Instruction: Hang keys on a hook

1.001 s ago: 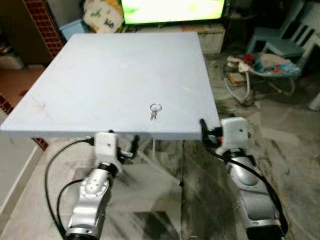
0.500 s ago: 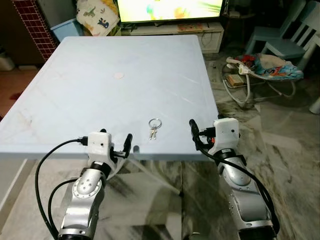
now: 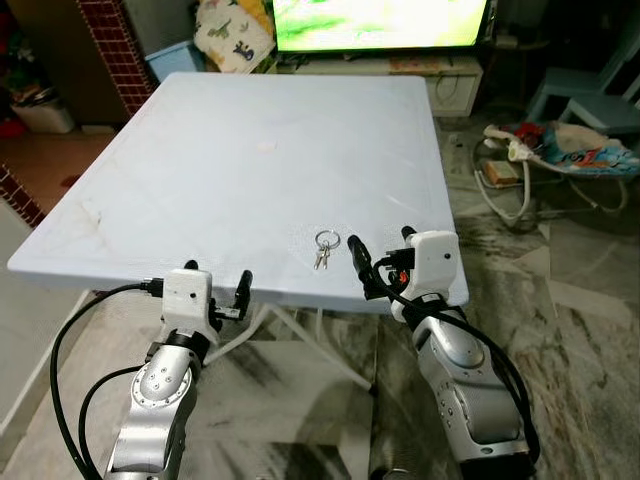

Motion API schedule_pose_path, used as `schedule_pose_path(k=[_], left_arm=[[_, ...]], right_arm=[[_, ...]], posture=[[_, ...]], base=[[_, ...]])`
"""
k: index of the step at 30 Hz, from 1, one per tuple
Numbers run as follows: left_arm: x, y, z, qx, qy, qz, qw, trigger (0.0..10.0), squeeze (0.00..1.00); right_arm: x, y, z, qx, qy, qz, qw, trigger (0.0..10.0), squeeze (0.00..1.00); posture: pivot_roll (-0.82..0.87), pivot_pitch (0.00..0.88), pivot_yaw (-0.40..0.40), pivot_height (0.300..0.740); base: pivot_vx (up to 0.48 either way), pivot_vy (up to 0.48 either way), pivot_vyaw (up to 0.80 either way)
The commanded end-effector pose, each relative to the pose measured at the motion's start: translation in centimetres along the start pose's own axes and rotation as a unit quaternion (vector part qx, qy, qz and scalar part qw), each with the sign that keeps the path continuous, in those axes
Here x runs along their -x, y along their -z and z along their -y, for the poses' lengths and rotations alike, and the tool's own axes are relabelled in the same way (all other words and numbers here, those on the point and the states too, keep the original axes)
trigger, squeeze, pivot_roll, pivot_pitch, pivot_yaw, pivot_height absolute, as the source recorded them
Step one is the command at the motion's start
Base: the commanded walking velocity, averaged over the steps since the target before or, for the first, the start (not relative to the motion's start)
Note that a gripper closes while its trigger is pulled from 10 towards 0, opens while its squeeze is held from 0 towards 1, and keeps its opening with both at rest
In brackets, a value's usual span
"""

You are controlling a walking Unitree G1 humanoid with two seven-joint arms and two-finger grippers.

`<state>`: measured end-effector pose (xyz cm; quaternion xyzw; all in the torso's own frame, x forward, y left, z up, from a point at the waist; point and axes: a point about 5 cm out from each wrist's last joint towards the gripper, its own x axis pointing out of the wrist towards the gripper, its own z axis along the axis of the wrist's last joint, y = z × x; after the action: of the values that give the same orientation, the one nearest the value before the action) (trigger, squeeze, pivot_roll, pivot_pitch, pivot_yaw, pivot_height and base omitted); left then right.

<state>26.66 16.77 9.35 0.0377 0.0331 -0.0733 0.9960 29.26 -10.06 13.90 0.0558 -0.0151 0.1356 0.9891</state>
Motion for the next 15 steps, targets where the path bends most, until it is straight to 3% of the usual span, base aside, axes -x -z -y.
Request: schedule_pose_path(k=[1, 15], left_arm=[[0.37, 0.06, -0.9, -0.012, -0.006, -0.006, 1.0, 10.0, 0.0], [0.27, -0.05, -0.6, -0.007, -0.009, -0.007, 1.0, 10.0, 0.0]], right_arm=[[-0.38, -0.77, 0.12, -0.019, 0.01, 0.008, 1.0, 10.0, 0.0], [-0.89, -0.9, 0.1, -0.022, 0.005, 0.004, 1.0, 10.0, 0.0]], posture=[[0.02, 0.109, 0.07, 0.74], [0.03, 0.102, 0.063, 0.74]], base=[[0.0, 0.0, 0.0], [0.0, 0.0, 0.0]])
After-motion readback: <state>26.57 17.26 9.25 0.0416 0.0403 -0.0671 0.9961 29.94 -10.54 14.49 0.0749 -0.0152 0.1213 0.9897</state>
